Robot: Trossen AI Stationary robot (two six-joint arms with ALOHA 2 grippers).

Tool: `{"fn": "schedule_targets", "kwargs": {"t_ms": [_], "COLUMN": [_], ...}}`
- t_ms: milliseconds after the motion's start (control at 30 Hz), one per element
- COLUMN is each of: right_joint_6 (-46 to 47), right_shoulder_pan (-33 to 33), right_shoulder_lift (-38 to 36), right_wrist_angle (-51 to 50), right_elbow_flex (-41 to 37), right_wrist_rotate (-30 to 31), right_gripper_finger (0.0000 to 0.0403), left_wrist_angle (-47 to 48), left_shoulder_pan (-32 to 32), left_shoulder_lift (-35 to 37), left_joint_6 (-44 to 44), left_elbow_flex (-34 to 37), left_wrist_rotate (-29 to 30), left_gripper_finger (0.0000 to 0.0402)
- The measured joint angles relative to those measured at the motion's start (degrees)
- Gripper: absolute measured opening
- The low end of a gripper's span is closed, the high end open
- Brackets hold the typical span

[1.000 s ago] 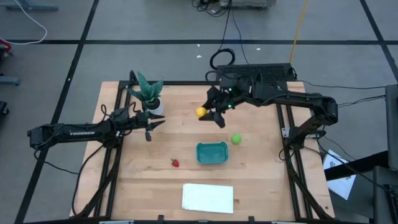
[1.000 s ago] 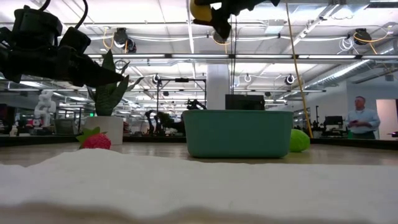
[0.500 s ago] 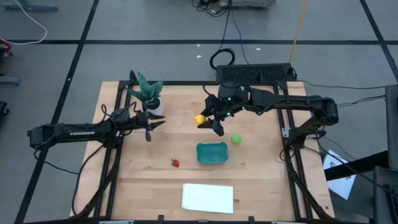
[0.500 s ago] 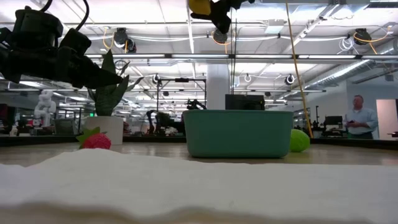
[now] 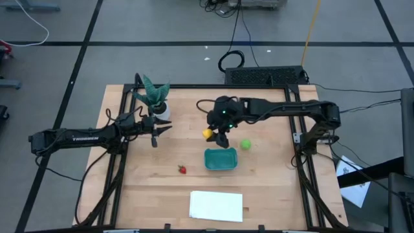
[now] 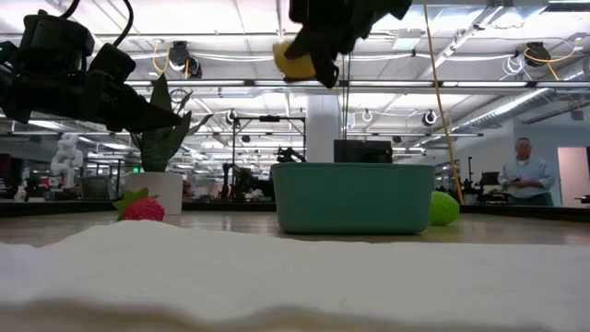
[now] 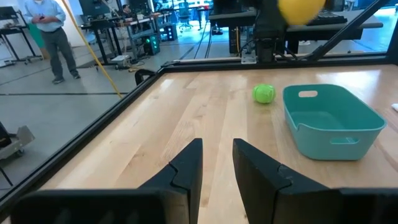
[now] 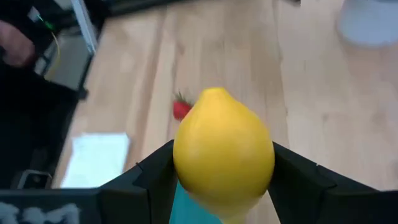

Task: Pick and placing Produce into tupperware
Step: Put the yellow lemon into the blue bin

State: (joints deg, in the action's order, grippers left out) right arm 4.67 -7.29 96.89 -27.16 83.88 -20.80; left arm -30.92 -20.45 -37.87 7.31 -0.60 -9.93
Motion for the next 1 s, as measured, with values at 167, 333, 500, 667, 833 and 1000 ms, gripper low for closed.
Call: {"fn": "schedule_targets", "kwargs": {"t_ms": [167, 333, 500, 667, 833, 1000], "right_joint_6": [-1.1, -1.3, -1.3, 0.1, 2.3, 2.8], "right_shoulder_pan": [0.6, 1.3, 1.8, 2.3, 2.2, 2.8], "right_shoulder_lift": [2.4, 5.3, 6.4, 6.1, 6.0, 6.0], "right_wrist_angle": [-2.0, -4.2, -6.5, -6.0, -1.4, 2.1], "right_elbow_flex": [0.0, 0.0, -0.1, -3.4, -8.1, -10.4], "right_wrist_rotate": [-0.1, -0.2, -0.1, -0.1, -0.2, -0.2], "right_gripper_finger": [0.0201, 0.0202, 0.0202, 0.0202, 0.0202, 0.0202], "left_wrist_angle": [0.3, 0.8, 0.8, 0.8, 0.8, 0.7], "left_shoulder_pan": [0.0, 0.0, 0.0, 0.0, 0.0, 0.0], "left_shoulder_lift": [0.0, 0.0, 0.0, 0.0, 0.0, 0.0], "left_joint_6": [-0.1, -0.1, -0.1, -0.1, -0.1, -0.1], "left_elbow_flex": [0.0, 0.0, 0.0, 0.0, 0.0, 0.0], "left_wrist_rotate": [0.0, 0.0, 0.0, 0.0, 0.0, 0.0], "left_gripper_finger": [0.0093, 0.0093, 0.0093, 0.0093, 0.0093, 0.0093]}}
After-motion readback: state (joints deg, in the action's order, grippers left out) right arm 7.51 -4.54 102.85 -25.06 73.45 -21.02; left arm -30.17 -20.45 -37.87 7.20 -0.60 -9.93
